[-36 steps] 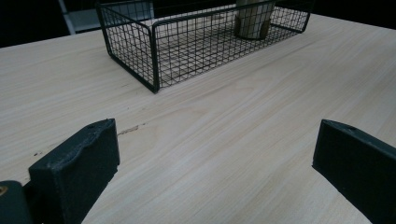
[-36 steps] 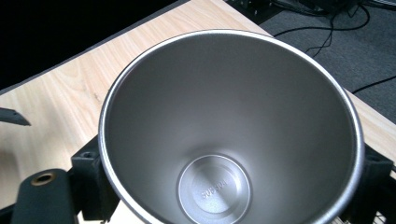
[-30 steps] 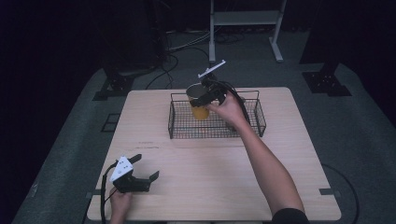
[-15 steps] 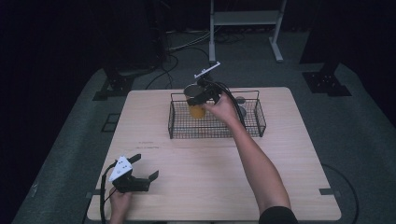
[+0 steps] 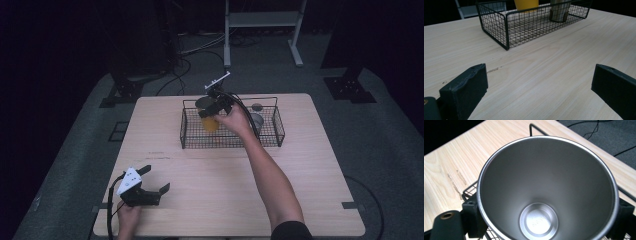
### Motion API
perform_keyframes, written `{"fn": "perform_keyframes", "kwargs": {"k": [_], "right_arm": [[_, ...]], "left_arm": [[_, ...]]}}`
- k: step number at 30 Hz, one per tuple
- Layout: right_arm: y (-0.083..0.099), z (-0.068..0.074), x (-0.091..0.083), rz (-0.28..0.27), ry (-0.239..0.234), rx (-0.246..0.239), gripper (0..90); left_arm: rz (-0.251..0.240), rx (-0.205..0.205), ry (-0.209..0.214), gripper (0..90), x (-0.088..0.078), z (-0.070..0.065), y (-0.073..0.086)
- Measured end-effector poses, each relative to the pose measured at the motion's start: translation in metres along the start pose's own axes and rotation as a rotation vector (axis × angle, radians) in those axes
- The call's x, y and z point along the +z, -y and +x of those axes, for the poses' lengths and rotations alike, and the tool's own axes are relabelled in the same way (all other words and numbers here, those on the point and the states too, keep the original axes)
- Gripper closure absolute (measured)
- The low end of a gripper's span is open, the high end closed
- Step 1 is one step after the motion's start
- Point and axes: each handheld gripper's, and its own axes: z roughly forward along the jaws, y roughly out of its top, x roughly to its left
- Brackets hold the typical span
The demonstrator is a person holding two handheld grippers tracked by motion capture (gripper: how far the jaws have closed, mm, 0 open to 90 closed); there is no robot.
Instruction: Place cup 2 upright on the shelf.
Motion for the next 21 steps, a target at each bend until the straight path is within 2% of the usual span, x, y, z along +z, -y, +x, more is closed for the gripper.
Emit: {"fn": "perform_keyframes", "kwargs": {"k": [15,21], "right_arm": [[0.01,0.0,0.022,0.034,-0.004,0.018,13.3],[0.014,-0.003,0.027,0.056,0.008,0.027,13.2]], "left_arm": [[0.001,0.003,-0.001,0.0,0.0,0.0,0.0],[-0.002,-0.002,0.001,0.0,-0.001,0.0,0.0]]}}
